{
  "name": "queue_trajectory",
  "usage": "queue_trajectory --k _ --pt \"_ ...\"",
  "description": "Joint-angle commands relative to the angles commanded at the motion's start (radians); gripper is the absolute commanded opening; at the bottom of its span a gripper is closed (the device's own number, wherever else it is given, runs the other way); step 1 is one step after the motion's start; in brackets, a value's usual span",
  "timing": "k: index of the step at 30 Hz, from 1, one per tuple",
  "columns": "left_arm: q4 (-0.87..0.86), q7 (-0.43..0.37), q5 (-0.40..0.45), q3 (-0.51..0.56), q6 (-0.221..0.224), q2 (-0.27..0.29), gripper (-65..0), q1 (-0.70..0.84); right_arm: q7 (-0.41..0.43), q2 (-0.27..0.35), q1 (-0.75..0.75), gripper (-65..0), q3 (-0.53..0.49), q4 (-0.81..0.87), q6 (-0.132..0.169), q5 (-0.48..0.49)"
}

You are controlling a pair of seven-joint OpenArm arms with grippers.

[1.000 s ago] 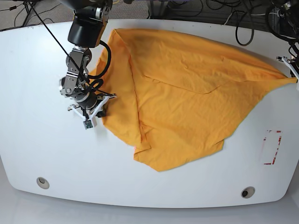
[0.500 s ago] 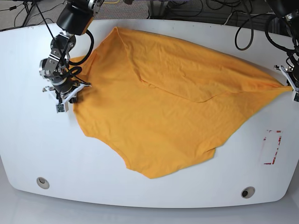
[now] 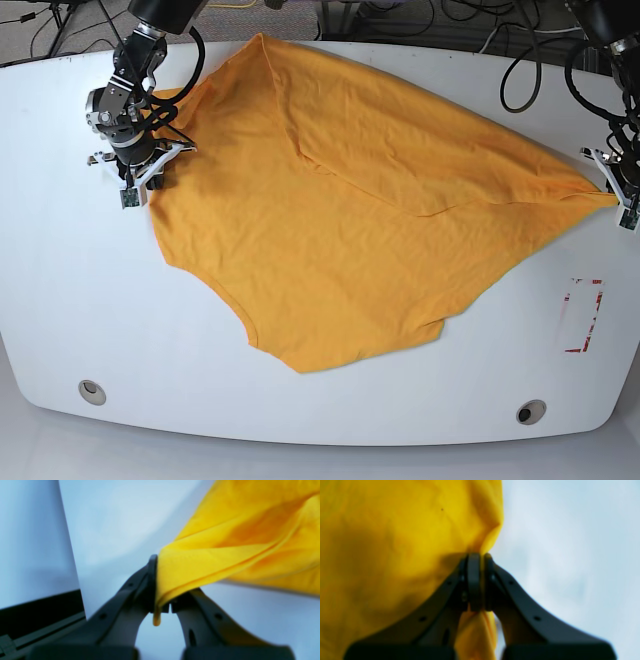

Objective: Layout the t-shirt on the table in an organized manner, then fold the t-shirt properly
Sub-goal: 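Drag the held shirt edge with the right gripper to spread the shirt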

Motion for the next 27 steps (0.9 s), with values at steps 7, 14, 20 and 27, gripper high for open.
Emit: queue_trajectory --k 7,14,20,27 --pt "0.0 0.0 0.0 0.002 0.0 0.0 -65.0 0.0 0.0 0.0 -0.005 -62.8 0.0 0.002 0.0 0.0" --pt "0.0 0.0 0.0 0.0 0.0 0.0 -65.0 0.0 0.0 0.0 -0.005 -60.2 0.0 0.002 0.0 -0.002" --pt "0.0 0.0 0.0 -0.002 0.0 -0.002 -65.0 0.003 0.0 -0.003 -0.006 -44.4 0.0 0.002 0.0 -0.002" --pt "0.0 0.0 0.0 -0.002 0.0 -0.002 -65.0 0.0 0.0 -0.017 -0.005 -45.0 -0.005 0.002 0.0 -0.002"
